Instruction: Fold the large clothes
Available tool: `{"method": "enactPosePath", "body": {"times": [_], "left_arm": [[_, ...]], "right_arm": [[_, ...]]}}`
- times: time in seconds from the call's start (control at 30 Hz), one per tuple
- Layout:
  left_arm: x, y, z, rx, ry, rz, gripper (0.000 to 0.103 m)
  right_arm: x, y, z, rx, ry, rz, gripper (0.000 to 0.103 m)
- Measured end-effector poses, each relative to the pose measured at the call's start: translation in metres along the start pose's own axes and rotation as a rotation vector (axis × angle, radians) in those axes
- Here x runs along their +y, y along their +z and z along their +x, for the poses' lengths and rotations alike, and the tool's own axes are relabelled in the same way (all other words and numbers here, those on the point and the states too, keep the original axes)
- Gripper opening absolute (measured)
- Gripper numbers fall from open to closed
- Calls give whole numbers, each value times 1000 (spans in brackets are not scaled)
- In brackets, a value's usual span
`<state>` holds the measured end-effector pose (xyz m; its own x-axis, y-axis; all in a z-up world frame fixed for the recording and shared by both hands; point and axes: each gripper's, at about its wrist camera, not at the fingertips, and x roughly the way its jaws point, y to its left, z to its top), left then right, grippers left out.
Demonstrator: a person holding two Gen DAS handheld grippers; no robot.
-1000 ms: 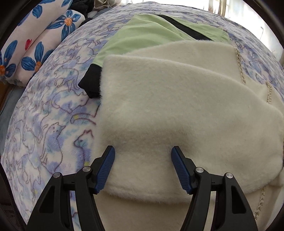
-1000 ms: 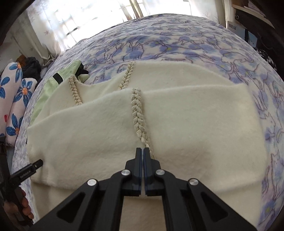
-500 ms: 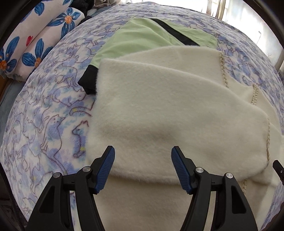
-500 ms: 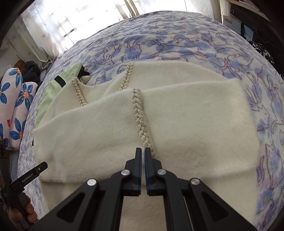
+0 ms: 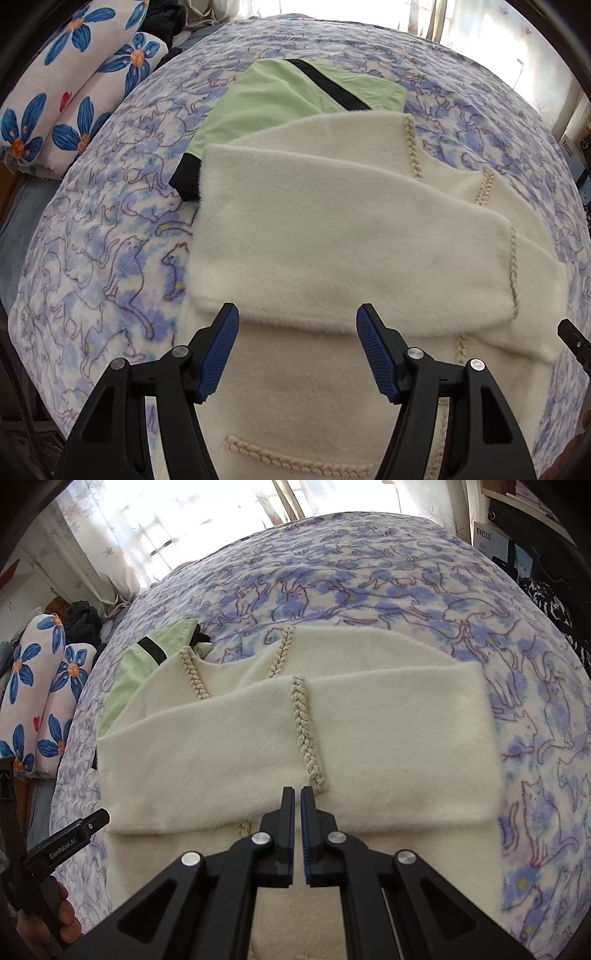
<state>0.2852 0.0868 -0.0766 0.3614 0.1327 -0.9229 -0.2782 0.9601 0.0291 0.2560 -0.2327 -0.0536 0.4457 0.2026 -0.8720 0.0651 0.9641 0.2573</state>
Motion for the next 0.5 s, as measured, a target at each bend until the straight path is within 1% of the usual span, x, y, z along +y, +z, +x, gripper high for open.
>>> {"method": "enactPosePath", "body": {"times": [0.3,0.5], "left_arm": [[-9,-20,-56,-15,14,33,65],[-8,-36,-92,-9,24,41,65]], "right_arm": [[-1,-8,-44,14,40,-35,3],[4,-18,-72,47,74,-62,5]]}}
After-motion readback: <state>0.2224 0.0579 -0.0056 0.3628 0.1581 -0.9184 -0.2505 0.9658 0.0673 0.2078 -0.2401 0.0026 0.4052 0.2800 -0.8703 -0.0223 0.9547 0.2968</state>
